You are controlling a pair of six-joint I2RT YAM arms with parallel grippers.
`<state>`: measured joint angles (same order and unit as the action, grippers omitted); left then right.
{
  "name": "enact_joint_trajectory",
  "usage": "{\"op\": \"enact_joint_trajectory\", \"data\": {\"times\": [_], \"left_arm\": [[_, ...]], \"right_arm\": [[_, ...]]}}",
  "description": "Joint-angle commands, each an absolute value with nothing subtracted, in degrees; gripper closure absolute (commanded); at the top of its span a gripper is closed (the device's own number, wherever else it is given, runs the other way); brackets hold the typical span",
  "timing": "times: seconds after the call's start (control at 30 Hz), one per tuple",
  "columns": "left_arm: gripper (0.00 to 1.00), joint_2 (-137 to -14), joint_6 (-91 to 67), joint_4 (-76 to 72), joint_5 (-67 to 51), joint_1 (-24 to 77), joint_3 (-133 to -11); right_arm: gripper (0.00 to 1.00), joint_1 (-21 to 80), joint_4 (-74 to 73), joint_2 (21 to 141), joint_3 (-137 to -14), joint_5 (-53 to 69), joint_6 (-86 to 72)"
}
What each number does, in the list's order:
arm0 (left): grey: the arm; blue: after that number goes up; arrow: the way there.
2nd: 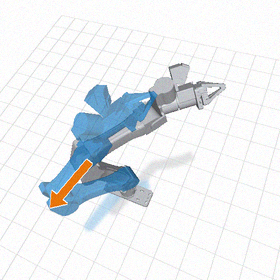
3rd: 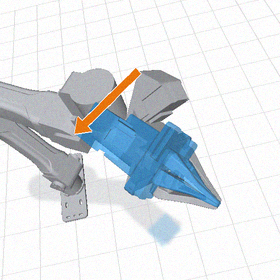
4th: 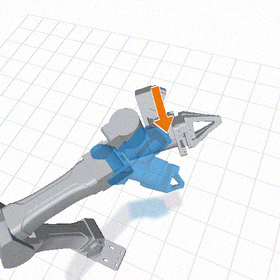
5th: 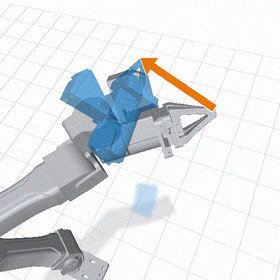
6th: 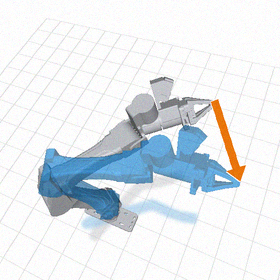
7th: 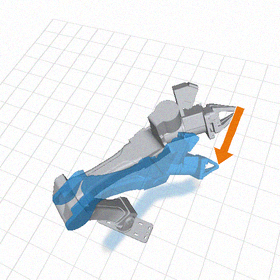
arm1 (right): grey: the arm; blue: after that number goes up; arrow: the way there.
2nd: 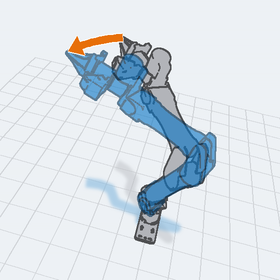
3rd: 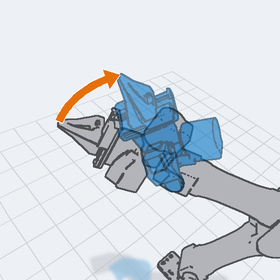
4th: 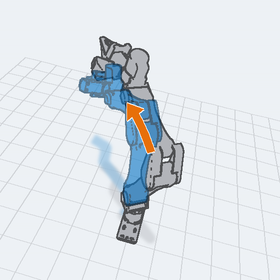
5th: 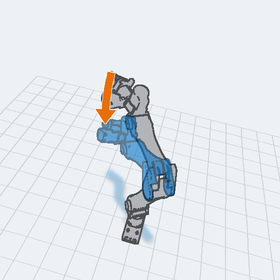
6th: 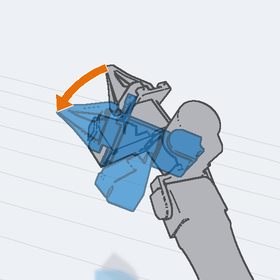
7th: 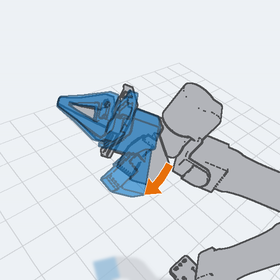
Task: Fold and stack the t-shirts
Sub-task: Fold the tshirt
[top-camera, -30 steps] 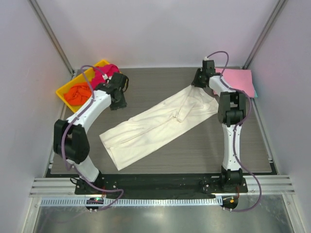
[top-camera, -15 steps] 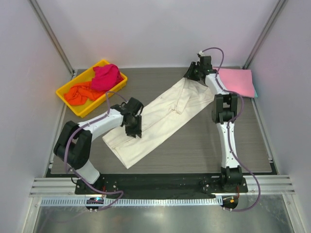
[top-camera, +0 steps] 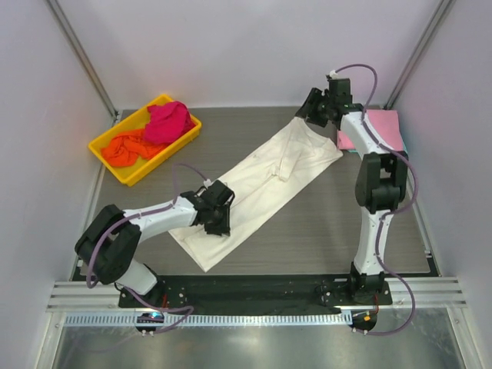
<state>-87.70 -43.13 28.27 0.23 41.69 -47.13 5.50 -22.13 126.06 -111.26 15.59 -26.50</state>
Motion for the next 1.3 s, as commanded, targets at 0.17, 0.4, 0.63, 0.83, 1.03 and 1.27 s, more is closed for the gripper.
{"op": "enact_joint_trajectory", "data": {"times": [0.17,0.4,0.63,0.83,1.03,1.27], "left_arm": [[0.68,-77.9,-56.4,28.1,4.0,50.1,-37.1],[0.66,-69.7,-60.9,31.5,6.9,54.7,-34.9],[0.66,-68.9,-60.6,34.2,8.3,55.5,-38.2],[0.66,-69.9,-59.6,35.6,8.3,55.5,-40.8],[0.65,-69.8,-57.8,39.8,10.6,55.5,-47.2],[0.63,-72.2,-53.9,47.3,17.4,55.5,-55.4]], "right_arm": [[0.47,2.5,-22.1,109.0,-87.6,5.4,-30.4],[0.56,-1.3,-21.5,107.5,-80.7,1.9,-29.9],[0.55,-1.3,-21.9,109.1,-78.5,-4.1,-30.6],[0.60,-1.3,-20.5,112.5,-79.7,-4.2,-30.6],[0.67,-1.4,-19.0,117.7,-82.8,-3.3,-29.9],[0.95,-1.4,-18.1,125.5,-91.2,-2.7,-27.0]]}}
